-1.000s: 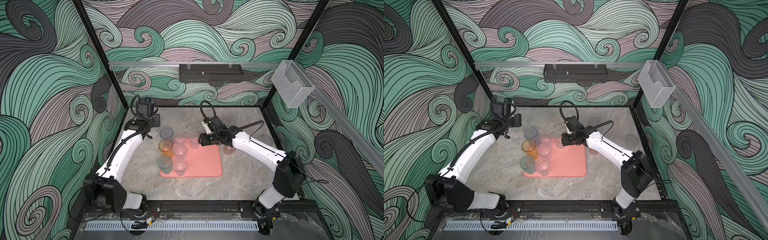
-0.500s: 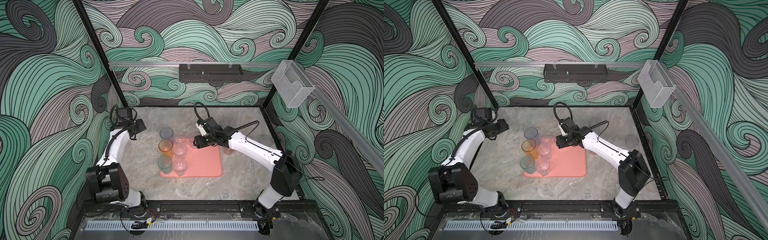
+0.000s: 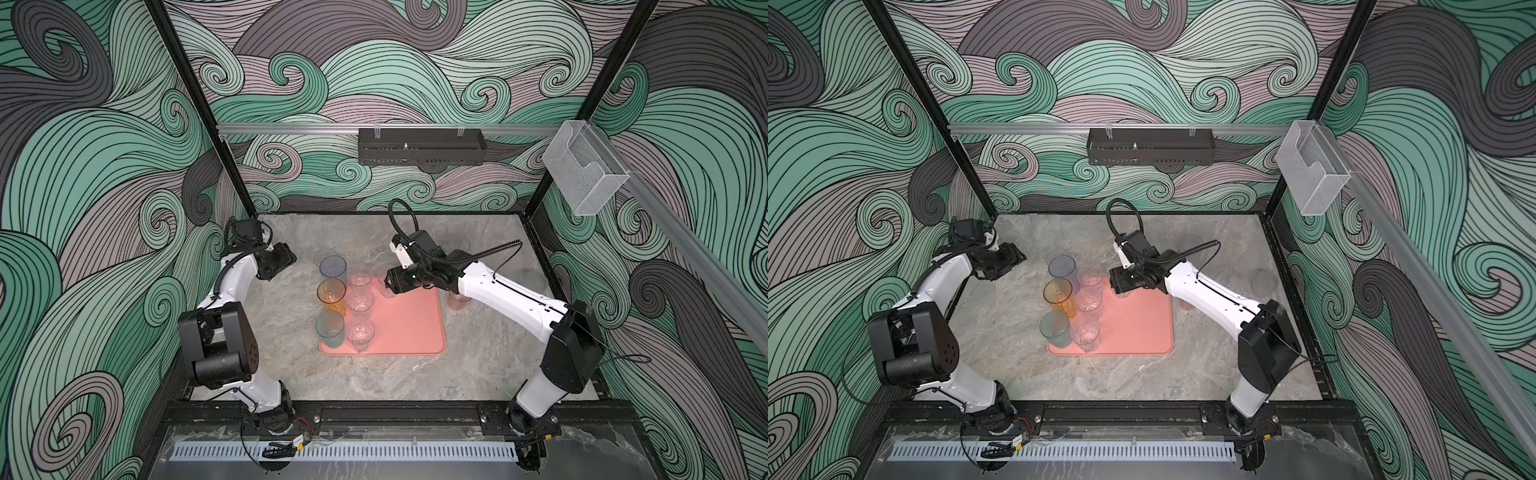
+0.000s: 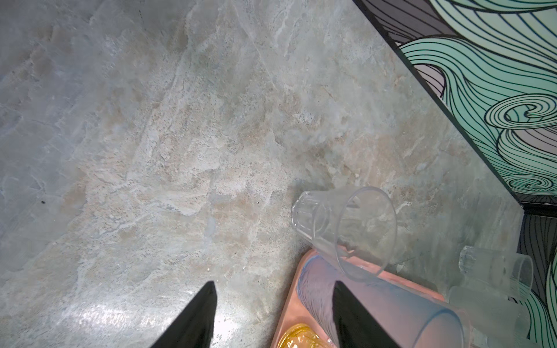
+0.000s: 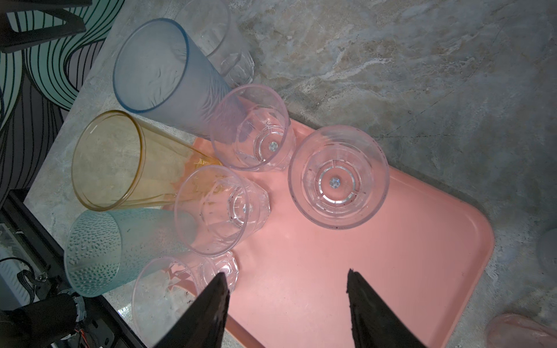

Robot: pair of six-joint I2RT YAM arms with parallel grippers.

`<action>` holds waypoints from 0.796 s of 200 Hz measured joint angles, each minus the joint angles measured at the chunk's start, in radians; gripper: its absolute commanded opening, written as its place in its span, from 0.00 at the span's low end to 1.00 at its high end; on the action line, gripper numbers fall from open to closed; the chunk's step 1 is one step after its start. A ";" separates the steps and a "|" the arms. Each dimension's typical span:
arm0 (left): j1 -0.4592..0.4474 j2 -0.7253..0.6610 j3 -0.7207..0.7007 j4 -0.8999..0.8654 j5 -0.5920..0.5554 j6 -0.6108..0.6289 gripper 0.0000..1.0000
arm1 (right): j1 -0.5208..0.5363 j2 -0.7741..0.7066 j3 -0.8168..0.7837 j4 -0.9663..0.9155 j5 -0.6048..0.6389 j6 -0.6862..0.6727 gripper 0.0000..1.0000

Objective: Place the glasses into the tray
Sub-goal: Pick up the glass from the top-left of the table.

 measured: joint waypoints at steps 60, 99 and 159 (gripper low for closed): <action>-0.041 0.082 0.056 0.045 0.041 0.012 0.51 | -0.072 -0.001 -0.018 0.000 -0.024 0.050 0.64; -0.105 0.198 0.115 0.053 0.040 0.042 0.47 | -0.069 0.001 -0.016 -0.011 -0.028 0.062 0.63; -0.172 0.281 0.168 0.051 0.022 0.065 0.35 | -0.070 0.030 -0.014 -0.013 -0.036 0.084 0.63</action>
